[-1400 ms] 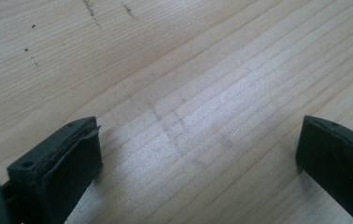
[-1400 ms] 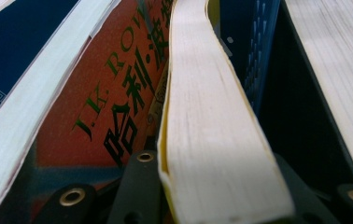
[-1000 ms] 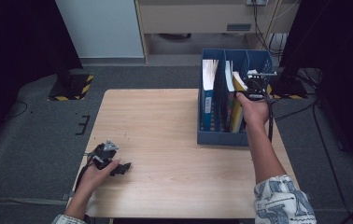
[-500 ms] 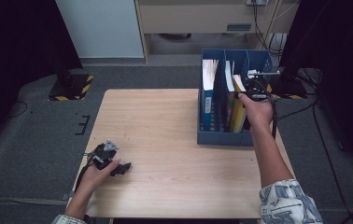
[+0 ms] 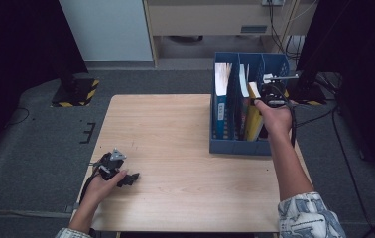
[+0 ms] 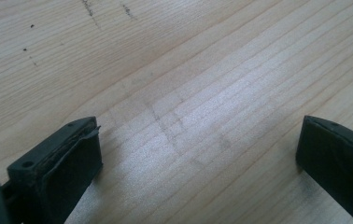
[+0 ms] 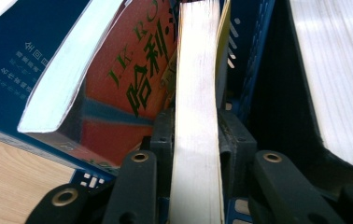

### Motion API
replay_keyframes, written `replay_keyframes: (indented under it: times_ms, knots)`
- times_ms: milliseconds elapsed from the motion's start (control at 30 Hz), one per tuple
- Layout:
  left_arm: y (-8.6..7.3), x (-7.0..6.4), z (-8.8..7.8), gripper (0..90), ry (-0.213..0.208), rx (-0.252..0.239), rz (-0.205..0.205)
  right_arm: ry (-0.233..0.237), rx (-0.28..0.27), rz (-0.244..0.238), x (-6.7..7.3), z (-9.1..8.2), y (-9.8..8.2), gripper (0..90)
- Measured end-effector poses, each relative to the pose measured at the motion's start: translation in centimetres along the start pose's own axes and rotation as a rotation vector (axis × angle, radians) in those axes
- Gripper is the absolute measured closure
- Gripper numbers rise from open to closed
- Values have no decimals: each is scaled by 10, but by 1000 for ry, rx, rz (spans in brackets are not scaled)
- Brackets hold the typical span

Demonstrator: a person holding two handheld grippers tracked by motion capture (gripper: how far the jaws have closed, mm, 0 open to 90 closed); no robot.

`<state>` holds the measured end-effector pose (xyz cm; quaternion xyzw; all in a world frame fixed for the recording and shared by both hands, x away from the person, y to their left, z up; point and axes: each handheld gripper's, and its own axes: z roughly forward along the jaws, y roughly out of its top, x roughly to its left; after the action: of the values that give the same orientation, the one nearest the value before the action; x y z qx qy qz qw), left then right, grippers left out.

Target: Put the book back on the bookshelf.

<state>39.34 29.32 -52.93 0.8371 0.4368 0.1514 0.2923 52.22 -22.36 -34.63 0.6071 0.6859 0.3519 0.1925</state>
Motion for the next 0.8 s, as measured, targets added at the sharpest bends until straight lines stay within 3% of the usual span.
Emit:
replay_keyframes:
  times_ms: [167, 500, 800]
  knots:
    - [0, 0, 0, 0, 0, 0, 0, -30, -10, -9, 0, -1, 0, 743]
    - [0, 0, 0, 0, 0, 0, 1, -62, -60, 26, -5, 3, 6, 747]
    - [0, 0, 0, 0, -2, -1, 3, -71, -78, -12, 3, 10, 9, 745]
